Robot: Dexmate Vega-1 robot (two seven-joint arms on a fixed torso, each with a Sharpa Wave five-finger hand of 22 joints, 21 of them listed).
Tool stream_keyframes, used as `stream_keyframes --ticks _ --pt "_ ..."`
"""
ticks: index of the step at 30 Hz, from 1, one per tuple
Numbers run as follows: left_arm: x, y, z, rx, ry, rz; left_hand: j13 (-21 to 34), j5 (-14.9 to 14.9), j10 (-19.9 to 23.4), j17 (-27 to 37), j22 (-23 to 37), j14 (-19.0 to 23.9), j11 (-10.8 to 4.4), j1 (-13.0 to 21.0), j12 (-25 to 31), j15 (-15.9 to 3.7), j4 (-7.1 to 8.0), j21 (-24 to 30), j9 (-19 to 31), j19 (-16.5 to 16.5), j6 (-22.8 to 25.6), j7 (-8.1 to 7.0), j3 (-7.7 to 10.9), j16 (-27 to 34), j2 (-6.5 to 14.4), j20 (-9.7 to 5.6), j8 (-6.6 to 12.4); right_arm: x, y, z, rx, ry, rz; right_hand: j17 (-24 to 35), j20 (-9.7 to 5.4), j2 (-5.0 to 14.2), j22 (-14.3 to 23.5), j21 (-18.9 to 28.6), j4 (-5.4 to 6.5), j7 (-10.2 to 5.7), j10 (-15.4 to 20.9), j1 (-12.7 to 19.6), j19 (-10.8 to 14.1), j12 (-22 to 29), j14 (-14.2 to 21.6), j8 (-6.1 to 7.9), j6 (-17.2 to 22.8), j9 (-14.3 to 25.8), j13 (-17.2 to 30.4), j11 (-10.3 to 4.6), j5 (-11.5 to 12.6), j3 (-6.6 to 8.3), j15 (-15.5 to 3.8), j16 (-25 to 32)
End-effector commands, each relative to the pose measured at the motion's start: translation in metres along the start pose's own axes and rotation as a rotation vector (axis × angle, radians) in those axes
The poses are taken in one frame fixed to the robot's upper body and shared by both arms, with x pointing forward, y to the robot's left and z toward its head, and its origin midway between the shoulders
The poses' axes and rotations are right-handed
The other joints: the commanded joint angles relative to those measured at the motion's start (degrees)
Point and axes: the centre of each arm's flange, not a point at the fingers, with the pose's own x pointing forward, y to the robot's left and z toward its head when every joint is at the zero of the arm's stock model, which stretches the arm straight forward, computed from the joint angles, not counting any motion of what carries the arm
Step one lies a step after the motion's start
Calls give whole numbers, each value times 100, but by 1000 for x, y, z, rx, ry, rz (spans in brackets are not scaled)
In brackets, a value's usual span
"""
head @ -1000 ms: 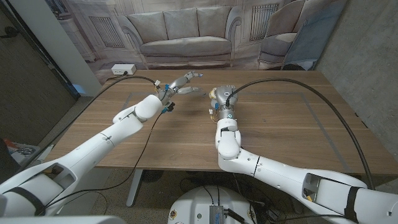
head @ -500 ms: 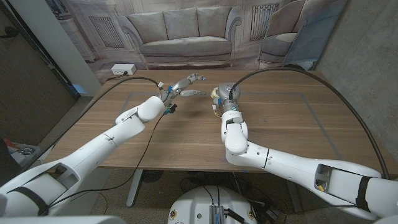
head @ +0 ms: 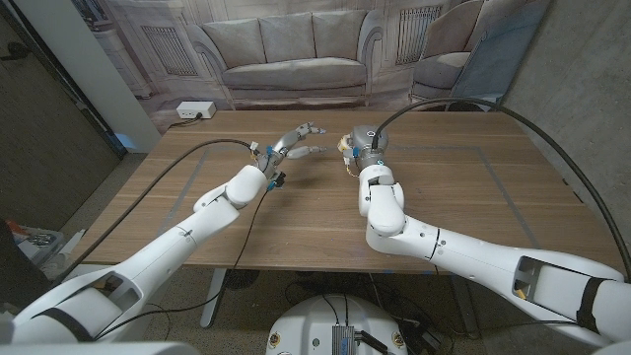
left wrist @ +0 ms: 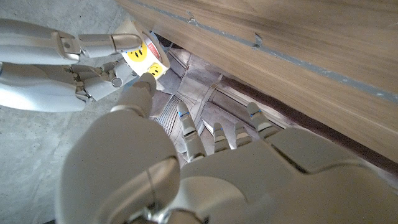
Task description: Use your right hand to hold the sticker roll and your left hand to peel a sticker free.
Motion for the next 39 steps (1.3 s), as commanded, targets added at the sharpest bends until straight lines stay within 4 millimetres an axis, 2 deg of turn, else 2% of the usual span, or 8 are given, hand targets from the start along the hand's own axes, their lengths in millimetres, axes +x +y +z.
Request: stream_keyframes --ticks 1,13,18,23,27,29,35,39 --pt "1 -18 -2 -103 9 75 6 -10 276 21 27 220 -63 127 53 -49 10 30 -5 129 403 -11 -63 87 59 51 65 -2 -4 -3 47 -9 9 7 43 141 28 -9 81 99 11 106 -9 -4 -10 138 285 10 18 31 16 123 -697 23" --pt "10 -18 15 -41 -10 48 11 -30 208 33 36 212 -48 180 -46 -2 25 -11 -12 79 161 -78 -177 33 43 109 -152 -5 -7 -3 47 -18 -7 3 53 132 28 -12 73 106 27 114 -15 -11 -15 145 296 8 19 16 10 133 -693 25" --pt "10 -21 21 -23 -20 77 13 -26 245 29 37 223 -59 259 -57 17 -12 -21 -8 84 354 -46 -205 17 7 109 -114 -5 -7 -3 53 -23 -13 3 54 130 28 -12 74 98 35 113 -16 -12 -13 148 303 6 19 17 7 136 -698 27" --pt "11 -21 24 -9 -33 83 20 -11 387 25 36 361 -93 467 -64 -58 -70 -4 24 206 804 153 -281 21 -83 78 3 -5 -6 -3 53 -26 -9 4 57 129 28 -14 76 100 34 109 -21 -17 -13 148 298 8 19 23 4 138 -707 29" --pt "11 -23 24 -13 -29 104 24 -5 438 26 36 397 -83 575 -74 -84 -71 3 58 260 1044 195 -304 15 -70 59 92 -5 -6 -4 55 -27 -10 4 60 130 28 -16 78 99 35 107 -25 -22 -16 146 291 6 20 9 1 141 -704 30" --pt "12 -22 24 -17 -30 99 26 -6 472 30 37 415 -113 622 -77 -98 -62 1 79 270 1135 319 -320 14 -51 53 131 -5 -6 -4 54 -29 -11 4 59 130 28 -15 78 102 36 106 -23 -23 -17 149 291 10 20 21 0 142 -702 30" --pt "15 -24 25 -9 -22 96 29 -20 542 38 38 448 -130 704 -90 -122 -35 -6 132 294 1465 381 -370 11 -14 26 276 -4 -6 -5 59 -27 -12 4 62 128 28 -19 79 121 39 102 -33 -28 -13 151 288 11 20 20 -5 145 -691 33" --pt "18 -26 25 10 -18 76 30 -26 544 43 38 452 -128 724 -103 -115 -23 -11 139 294 1384 366 -390 9 2 23 242 -3 -7 -5 66 -29 -17 3 61 125 28 -21 79 117 40 102 -38 -31 -15 152 294 8 20 31 -7 148 -692 32"
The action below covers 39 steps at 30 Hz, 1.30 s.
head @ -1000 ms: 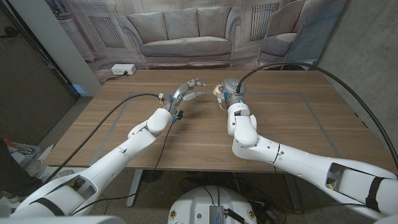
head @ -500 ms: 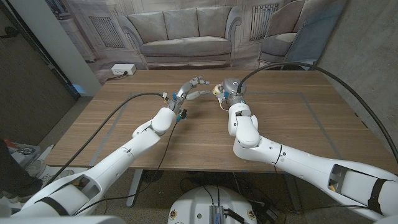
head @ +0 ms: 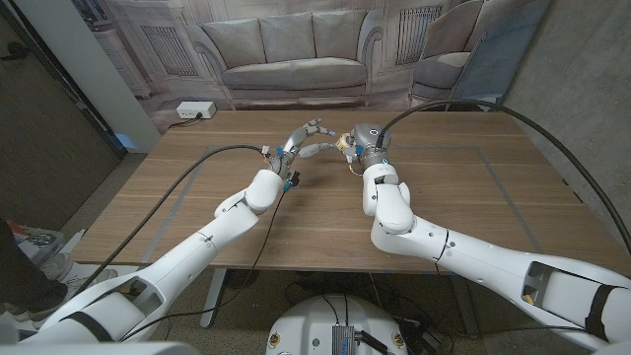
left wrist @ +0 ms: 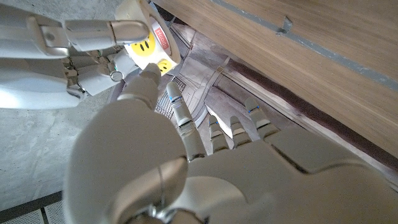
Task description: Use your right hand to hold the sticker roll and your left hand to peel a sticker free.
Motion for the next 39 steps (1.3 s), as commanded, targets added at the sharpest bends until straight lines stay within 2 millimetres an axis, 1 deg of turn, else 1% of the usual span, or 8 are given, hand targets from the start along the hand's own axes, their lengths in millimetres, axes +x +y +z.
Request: stream_keyframes --ticks 1,8,10,16,23,28,33,39 --pt "7 -6 3 28 7 -21 15 -21 47 27 13 55 -11 41 -16 -1 15 10 16 33 -17 -14 -42 0 27 -20 4 1 -1 -1 13 -11 -6 17 33 130 28 -21 103 119 42 98 -7 -32 -15 155 295 13 19 20 25 125 -693 33" --pt "11 -9 4 32 19 -62 18 -38 4 39 15 11 33 7 -56 14 57 -20 9 -19 -107 41 -111 -22 9 -54 -51 2 -2 -2 23 -15 -11 16 34 127 28 -22 101 115 53 99 -9 -33 -10 157 299 11 20 21 22 130 -696 35" --pt "12 -10 3 21 18 -87 19 -46 -18 45 16 -35 25 -27 -75 26 89 -34 0 -41 -120 191 -147 -39 14 -58 -73 2 -2 -2 27 -15 -15 15 32 127 28 -23 100 117 51 101 -11 -35 1 157 300 10 20 22 22 132 -703 39" --pt "15 -11 3 10 13 -90 21 -56 -73 51 19 -93 42 -73 -113 65 130 -63 -14 -85 101 266 -216 -60 13 -88 -26 3 -2 -3 30 -19 -20 15 33 125 28 -25 99 109 65 102 -16 -35 7 157 298 8 20 30 19 138 -703 41" --pt "15 -14 5 1 -1 -68 20 -61 56 57 24 -34 -42 -53 -81 36 160 -65 -44 -62 233 143 -228 -28 118 -105 -31 4 -1 -3 32 -16 -15 14 35 125 28 -26 98 113 71 102 -17 -38 13 156 294 7 21 -1 16 144 -713 42" --pt "16 -14 7 2 -5 -60 20 -69 62 54 27 9 -58 24 -96 1 147 -60 -64 -32 299 -129 -216 -14 203 -105 -52 5 0 -4 33 -18 -9 15 39 125 28 -30 101 110 77 98 -26 -40 12 162 300 10 21 15 12 147 -706 41" --pt "16 -13 8 0 -2 -67 20 -74 84 51 28 36 -106 69 -95 -13 134 -58 -72 -20 338 -161 -213 -7 235 -92 -56 7 1 -5 39 -16 -6 14 39 124 28 -29 100 114 76 98 -24 -43 13 162 301 8 21 11 10 150 -702 41" --pt "18 -14 11 -8 -3 -95 22 -94 -34 60 31 1 -38 74 -159 44 141 -70 -86 -28 -17 -198 -260 -30 239 -67 -255 8 0 -5 43 -18 -8 12 40 119 28 -28 94 124 75 105 -19 -48 15 164 305 6 22 8 8 158 -708 40"
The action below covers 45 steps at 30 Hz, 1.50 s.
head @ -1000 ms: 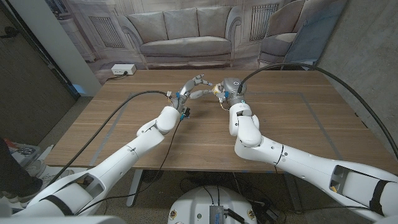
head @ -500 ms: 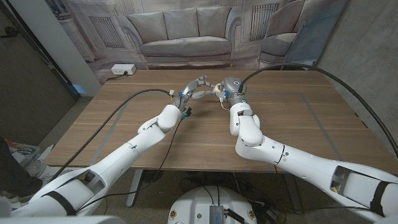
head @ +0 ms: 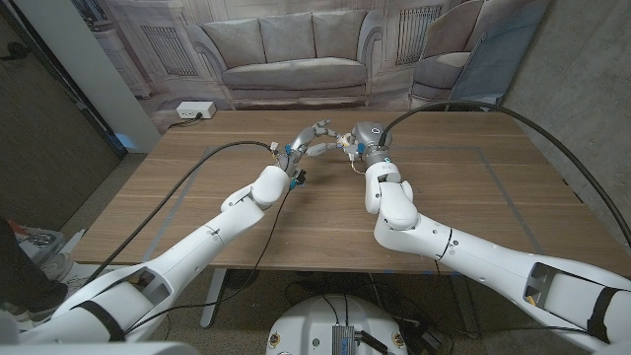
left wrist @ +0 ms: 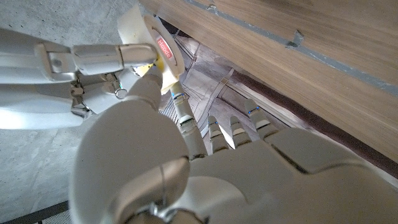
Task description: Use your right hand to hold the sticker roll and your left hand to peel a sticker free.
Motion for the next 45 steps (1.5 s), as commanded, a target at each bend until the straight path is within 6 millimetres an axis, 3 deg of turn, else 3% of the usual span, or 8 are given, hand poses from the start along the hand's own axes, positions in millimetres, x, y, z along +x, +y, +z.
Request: stream_keyframes --ticks 1,5,12,14,18,26,31,45 --pt "3 0 6 -13 -11 -38 27 -21 -160 39 33 -43 109 24 -65 123 9 -44 0 -22 -536 13 -84 -15 -29 73 -271 3 1 -1 8 -2 1 11 8 140 28 -28 93 -68 20 83 12 -7 15 70 112 10 14 -5 34 159 -706 40" --pt "3 1 7 10 -15 -37 31 -24 -365 37 33 -142 166 -12 -129 203 25 -83 19 -85 -983 43 -165 -55 -67 132 -496 3 1 -1 10 -6 -7 11 8 140 28 -26 91 -64 21 87 18 -9 16 70 107 12 14 -23 34 164 -706 40" --pt "0 1 6 -29 -14 -1 34 -18 -205 39 35 -84 139 32 -50 212 14 -94 72 -67 -366 88 -194 -24 -38 153 -262 5 1 -2 15 -2 -14 9 11 137 28 -23 82 -58 30 100 26 -10 21 75 123 7 14 -7 36 175 -722 39" --pt "-3 2 7 -36 -14 9 33 -29 -52 38 37 -38 70 111 -1 194 -4 -91 77 -35 -27 313 -172 -6 38 148 -153 5 1 -2 18 -1 -15 8 10 136 28 -23 82 -57 33 101 27 -10 21 77 124 10 14 2 35 177 -715 39" --pt "-7 5 8 -39 -13 19 30 -56 69 26 37 32 -2 186 28 70 -49 -78 65 22 180 383 -181 7 17 21 -106 6 2 -3 17 5 -14 9 10 137 28 -22 84 -59 45 98 28 -9 21 80 123 13 15 -25 34 181 -720 39" --pt "-7 7 7 -56 -7 38 38 -72 -149 47 42 7 67 81 -81 160 20 -108 133 5 -842 358 -329 -15 -45 50 -524 8 5 -4 1 13 -13 7 4 129 28 -18 77 -45 69 108 39 -5 17 80 126 9 15 -16 34 190 -715 35" --pt "-6 8 9 -45 -21 38 42 -64 -206 50 43 -19 122 12 -96 171 54 -132 165 -33 -1078 279 -392 -25 -71 78 -609 9 6 -5 -3 17 -13 4 -3 126 27 -15 64 -14 80 131 50 -5 23 94 134 22 15 -22 39 205 -737 35" --pt "-5 15 5 -61 1 113 40 -66 322 54 55 295 -58 263 64 -24 -33 -65 172 185 38 405 -299 67 110 -4 -182 2 5 -14 16 24 -62 2 -16 130 26 -11 49 -12 87 171 63 -13 17 130 146 67 17 -59 49 239 -766 30"
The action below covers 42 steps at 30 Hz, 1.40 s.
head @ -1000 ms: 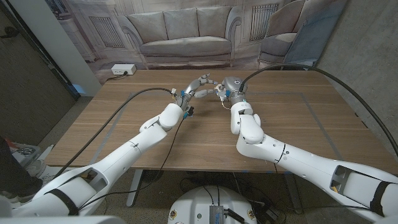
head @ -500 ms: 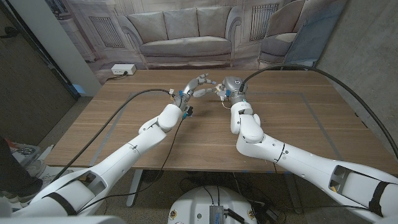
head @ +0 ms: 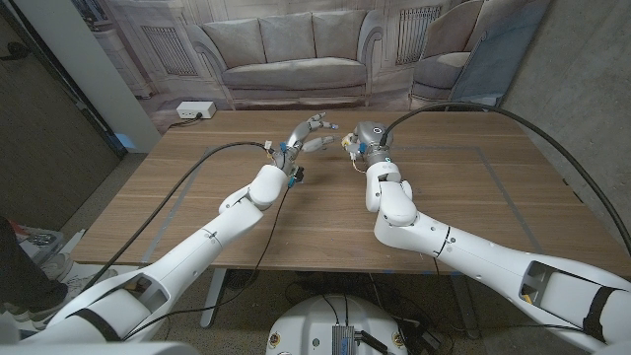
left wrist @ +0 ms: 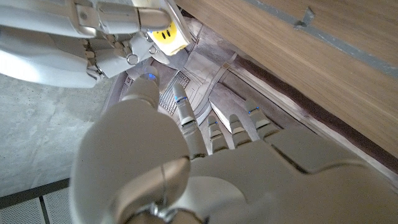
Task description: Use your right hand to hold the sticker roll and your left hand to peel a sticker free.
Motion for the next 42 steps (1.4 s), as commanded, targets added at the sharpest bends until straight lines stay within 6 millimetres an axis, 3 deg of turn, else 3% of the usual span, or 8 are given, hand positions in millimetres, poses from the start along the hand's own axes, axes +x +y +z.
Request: stream_keyframes --ticks 1,10,17,22,29,42 --pt "2 3 -3 2 17 34 12 5 104 27 29 86 -30 136 28 -26 -61 48 -11 87 142 29 51 43 73 25 40 -5 -1 -7 18 6 -39 2 6 123 26 -12 43 -60 46 178 39 -14 16 97 92 59 17 -37 45 105 -767 29" --pt "6 1 -4 27 42 41 13 6 98 26 34 83 11 219 2 29 -90 51 -27 87 -41 6 79 24 94 75 -51 -11 -7 -10 34 0 -71 3 11 114 25 -17 49 -55 75 176 30 -10 22 101 96 56 18 -56 47 112 -770 32" --pt "11 -3 2 36 27 19 14 -12 139 27 37 110 3 246 1 2 -92 58 -32 100 160 -18 76 23 94 56 20 -16 -10 -7 39 -15 -88 4 14 109 25 -20 56 -71 84 169 24 -12 18 101 98 51 19 -82 48 116 -773 32" --pt "13 -8 5 40 13 -24 14 -28 130 24 38 86 -24 248 -15 -22 -98 58 -46 98 179 -172 48 3 47 10 13 -18 -11 -5 33 -19 -97 4 21 103 24 -22 58 -81 82 167 19 -16 18 103 98 51 19 -89 48 119 -772 31" --pt "11 -9 7 46 15 -42 15 -37 34 20 36 13 2 210 -67 11 -92 41 -65 61 65 -204 -32 -32 -69 25 -50 -17 -11 -6 31 -17 -92 4 25 94 24 -26 61 -86 87 162 13 -19 18 109 105 53 19 -91 49 124 -773 31" --pt "10 -8 15 27 -17 -15 18 -9 109 38 39 50 -8 253 -47 4 -75 43 -81 70 253 -337 -21 -9 -7 54 2 -18 -10 -4 29 -24 -90 5 33 87 23 -30 68 -92 87 155 6 -26 22 108 90 54 20 -95 53 131 -781 33"
